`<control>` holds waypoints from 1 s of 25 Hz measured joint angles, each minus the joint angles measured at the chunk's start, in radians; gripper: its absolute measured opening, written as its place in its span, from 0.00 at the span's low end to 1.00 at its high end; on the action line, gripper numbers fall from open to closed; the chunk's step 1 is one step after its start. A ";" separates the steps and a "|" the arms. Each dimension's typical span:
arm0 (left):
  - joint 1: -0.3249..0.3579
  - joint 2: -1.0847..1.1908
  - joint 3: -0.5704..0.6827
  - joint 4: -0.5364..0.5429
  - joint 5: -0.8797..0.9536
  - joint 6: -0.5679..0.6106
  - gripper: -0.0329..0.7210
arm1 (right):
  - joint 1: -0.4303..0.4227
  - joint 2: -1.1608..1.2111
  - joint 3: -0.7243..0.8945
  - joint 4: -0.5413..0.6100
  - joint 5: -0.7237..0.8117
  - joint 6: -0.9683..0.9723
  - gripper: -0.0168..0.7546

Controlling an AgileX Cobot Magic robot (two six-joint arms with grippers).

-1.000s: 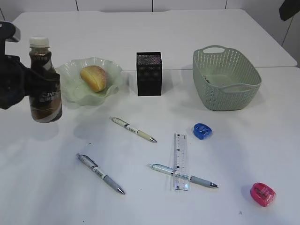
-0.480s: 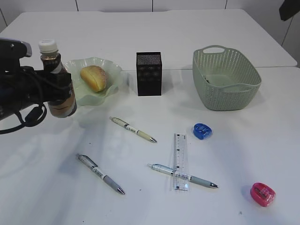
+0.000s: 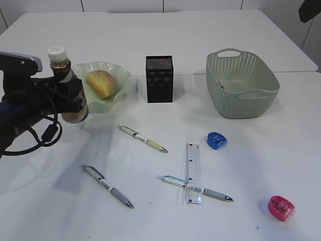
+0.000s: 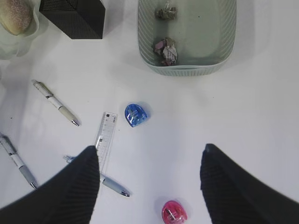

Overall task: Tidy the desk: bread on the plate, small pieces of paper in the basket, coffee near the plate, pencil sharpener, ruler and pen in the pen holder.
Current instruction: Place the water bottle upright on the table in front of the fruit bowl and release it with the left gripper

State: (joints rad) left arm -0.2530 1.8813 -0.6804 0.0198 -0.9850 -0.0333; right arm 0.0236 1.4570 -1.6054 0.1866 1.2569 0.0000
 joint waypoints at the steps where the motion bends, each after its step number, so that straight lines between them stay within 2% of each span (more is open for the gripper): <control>1: 0.000 0.007 0.000 0.000 -0.011 0.002 0.43 | 0.000 0.000 0.000 0.000 0.000 0.000 0.71; 25: 0.000 0.175 0.000 -0.033 -0.109 0.004 0.43 | 0.000 0.000 0.000 0.000 0.000 -0.005 0.71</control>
State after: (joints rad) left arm -0.2530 2.0560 -0.6804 -0.0136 -1.0938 -0.0294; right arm 0.0236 1.4570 -1.6054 0.1866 1.2569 -0.0053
